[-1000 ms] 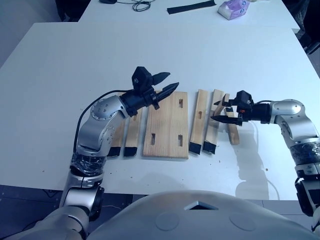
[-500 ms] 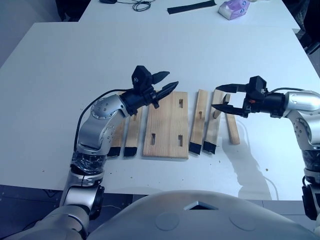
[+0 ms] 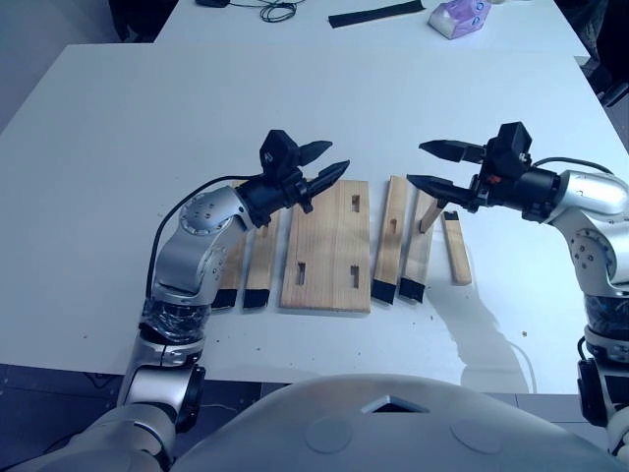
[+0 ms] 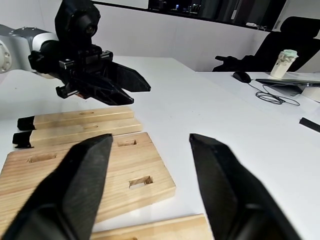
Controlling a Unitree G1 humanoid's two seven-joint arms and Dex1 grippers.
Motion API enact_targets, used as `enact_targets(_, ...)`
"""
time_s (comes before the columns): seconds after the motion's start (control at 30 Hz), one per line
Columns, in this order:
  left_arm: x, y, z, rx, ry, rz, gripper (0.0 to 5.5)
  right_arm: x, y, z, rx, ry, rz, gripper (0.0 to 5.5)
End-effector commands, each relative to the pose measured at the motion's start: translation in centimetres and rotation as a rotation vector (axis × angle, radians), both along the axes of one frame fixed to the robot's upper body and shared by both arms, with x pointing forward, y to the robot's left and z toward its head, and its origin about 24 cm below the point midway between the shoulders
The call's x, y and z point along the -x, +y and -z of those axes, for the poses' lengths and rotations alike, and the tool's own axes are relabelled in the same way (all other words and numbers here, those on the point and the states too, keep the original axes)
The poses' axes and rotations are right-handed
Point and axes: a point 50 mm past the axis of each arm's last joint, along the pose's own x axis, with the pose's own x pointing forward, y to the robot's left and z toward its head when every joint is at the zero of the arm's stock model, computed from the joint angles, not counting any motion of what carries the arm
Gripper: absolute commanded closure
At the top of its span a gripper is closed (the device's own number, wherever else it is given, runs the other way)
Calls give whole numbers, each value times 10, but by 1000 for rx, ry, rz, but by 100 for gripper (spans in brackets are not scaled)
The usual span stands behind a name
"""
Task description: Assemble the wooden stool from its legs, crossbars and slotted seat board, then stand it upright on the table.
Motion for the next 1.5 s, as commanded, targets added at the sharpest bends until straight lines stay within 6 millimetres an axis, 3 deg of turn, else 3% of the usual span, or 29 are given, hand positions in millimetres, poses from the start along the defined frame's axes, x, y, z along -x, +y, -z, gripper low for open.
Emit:
enact_targets(0.03,0,0,1,-12,6,-11,321,-2,6,-1,-6,-1,-5,286)
enact_targets(0.37,1,-1,4,-10,14,-11,321,-13,19,-14,-88,-19,-22,286)
enact_targets(0.63,0,0,4,-16,18,-11,321,-17,20,-37,-215,-52,-27,286)
enact_targets(0.73,-1,0,3,-16,18,-11,321,-16,19,-16,-184,16,-16,286)
enact_targets(0.9,-2,0,3,-19,21,-4,321,-12,10,51,-24,167,55,286)
enact_targets(1.0,-3,1,2,-20,22,-3,321,-12,6,64,-1,174,78,286)
enact_targets(1.23,-3,1,2,-15,23,-13,321,-14,15,21,-145,79,17,286)
enact_targets(1.5,-3,1,3,-10,23,-27,321,5,30,-50,-463,44,-163,286)
